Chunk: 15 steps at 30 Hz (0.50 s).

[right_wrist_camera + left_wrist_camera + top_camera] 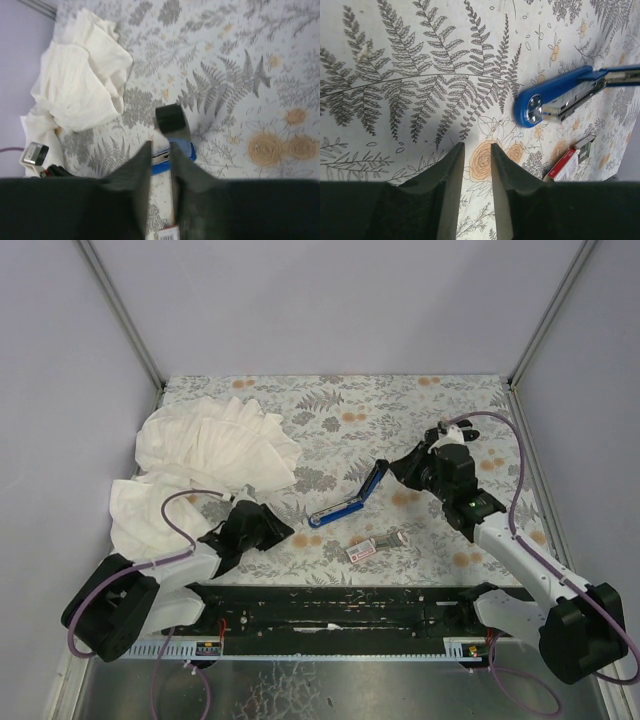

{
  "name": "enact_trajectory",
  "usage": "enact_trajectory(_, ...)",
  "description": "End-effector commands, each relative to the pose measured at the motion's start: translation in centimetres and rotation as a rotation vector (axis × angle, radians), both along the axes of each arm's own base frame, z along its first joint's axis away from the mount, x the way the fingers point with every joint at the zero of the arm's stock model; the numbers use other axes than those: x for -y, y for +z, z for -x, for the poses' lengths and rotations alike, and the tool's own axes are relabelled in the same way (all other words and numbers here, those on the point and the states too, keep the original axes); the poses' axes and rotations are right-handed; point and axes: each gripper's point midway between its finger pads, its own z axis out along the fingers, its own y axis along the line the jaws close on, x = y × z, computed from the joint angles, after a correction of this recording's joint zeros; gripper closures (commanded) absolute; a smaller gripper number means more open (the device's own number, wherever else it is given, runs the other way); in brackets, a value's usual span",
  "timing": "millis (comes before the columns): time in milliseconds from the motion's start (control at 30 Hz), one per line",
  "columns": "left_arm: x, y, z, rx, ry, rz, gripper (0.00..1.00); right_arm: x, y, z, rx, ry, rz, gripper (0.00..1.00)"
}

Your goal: Load the staples into the stapler

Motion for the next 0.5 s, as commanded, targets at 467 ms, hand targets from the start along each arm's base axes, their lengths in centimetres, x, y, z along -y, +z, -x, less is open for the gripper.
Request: enact_trajectory(467, 0.4, 8.6, -3.2, 0.373, -0.2, -0.174, 0.45, 1.4, 4.5, -1.6, 0.14, 0.021, -0.087, 0.82)
